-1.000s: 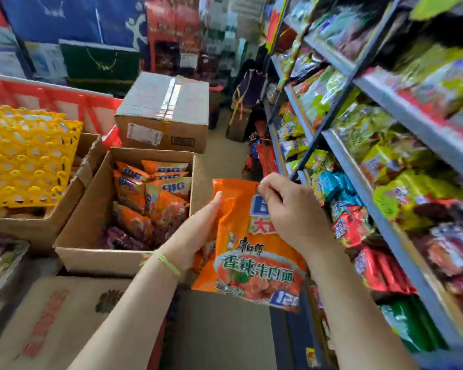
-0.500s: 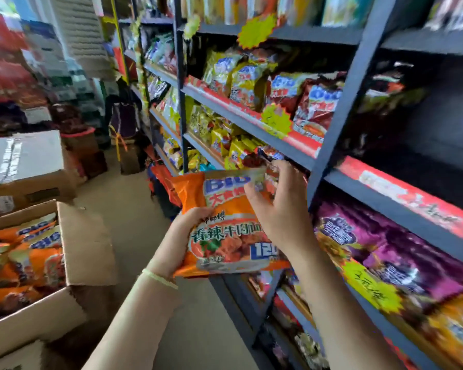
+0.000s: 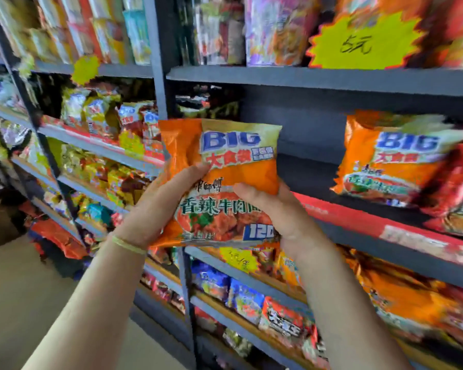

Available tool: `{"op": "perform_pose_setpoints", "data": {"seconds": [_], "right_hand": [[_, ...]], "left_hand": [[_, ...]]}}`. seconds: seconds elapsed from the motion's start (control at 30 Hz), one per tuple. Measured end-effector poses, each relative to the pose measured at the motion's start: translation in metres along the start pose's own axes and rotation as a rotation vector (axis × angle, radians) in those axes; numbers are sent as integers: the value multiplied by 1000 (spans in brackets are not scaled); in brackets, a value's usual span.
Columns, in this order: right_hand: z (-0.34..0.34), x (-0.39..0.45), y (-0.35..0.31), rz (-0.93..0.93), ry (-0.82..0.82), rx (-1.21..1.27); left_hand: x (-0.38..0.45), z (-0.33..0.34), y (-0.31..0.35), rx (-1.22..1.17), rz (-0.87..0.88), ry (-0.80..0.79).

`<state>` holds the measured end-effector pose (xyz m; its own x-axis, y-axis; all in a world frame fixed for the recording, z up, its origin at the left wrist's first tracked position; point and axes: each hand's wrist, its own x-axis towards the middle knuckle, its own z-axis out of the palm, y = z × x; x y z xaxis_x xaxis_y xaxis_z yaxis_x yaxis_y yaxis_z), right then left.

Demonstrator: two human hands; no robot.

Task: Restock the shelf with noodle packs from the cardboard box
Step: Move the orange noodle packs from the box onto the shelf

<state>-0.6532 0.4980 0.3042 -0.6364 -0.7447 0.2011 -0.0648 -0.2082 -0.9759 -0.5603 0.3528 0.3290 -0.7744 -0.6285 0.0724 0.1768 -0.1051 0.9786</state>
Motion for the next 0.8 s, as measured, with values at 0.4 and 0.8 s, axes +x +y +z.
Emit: {"op": "perform_pose_setpoints", "data": {"seconds": [0.4, 0.8], "right_hand": [[-126, -37, -46, -88, 604, -150], [-187, -49, -37, -192, 732, -637]], "left_hand": [[35, 126, -20, 100, 106, -557], [90, 197, -49, 217, 225, -700]]}}
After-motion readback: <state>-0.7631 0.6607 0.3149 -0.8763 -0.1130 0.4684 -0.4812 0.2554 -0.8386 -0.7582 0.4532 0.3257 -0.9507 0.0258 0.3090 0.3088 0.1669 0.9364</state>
